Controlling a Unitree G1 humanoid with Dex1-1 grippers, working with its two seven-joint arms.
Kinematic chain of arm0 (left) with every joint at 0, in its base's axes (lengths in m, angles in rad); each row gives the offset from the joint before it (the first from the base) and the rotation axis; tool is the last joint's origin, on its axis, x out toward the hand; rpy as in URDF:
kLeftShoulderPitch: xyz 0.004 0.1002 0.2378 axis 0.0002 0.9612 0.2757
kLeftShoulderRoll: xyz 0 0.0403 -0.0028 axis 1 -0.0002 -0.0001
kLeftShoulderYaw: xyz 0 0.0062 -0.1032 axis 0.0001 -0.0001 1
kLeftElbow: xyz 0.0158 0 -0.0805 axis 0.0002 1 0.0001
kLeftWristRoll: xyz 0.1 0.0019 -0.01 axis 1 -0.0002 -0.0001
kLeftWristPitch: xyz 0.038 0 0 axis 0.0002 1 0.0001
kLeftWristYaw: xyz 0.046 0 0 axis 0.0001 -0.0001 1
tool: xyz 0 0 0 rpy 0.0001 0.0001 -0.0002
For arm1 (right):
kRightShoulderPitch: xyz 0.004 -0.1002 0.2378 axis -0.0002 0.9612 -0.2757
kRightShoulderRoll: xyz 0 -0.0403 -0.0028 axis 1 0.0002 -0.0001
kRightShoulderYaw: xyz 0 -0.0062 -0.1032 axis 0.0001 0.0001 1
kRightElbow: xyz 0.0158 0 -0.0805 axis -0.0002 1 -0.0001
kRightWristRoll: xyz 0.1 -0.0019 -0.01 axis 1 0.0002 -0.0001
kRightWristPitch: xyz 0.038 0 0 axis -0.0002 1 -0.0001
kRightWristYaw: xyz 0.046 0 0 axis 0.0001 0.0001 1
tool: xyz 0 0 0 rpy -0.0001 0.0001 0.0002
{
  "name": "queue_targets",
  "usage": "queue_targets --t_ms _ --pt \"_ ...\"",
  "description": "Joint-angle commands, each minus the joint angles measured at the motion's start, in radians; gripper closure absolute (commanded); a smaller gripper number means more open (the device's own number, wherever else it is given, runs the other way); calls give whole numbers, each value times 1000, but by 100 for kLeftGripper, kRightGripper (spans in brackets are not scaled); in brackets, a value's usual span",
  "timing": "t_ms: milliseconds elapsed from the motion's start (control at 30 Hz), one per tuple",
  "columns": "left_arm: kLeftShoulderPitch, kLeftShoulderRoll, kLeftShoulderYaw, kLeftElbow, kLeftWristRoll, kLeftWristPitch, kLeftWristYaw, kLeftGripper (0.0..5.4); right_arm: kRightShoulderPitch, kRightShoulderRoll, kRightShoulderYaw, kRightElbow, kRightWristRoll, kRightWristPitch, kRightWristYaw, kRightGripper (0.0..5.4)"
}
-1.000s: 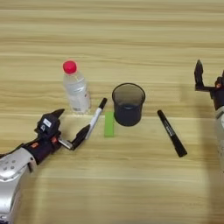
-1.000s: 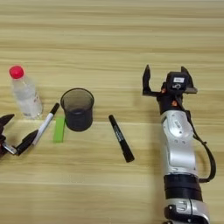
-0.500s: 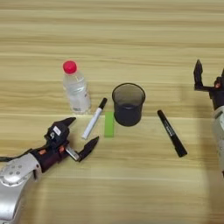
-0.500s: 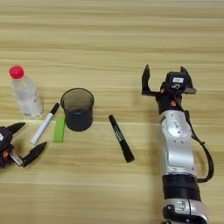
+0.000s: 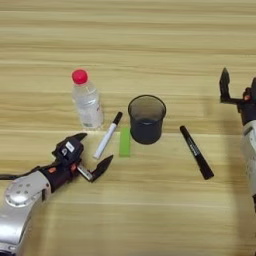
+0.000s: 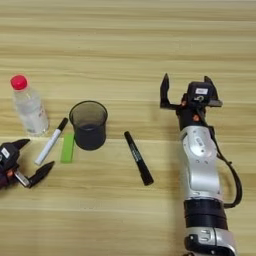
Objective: Move the objects on the table
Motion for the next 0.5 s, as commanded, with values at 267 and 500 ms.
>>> queue_targets --t_ms 267,500 --pt "-33 -3 -23 85 20 4 2 2 -19 9 5 -25 6 14 -6 0" --pt "-35 -3 -35 87 20 2 1 47 -19 11 5 -30 8 18 -5 0"
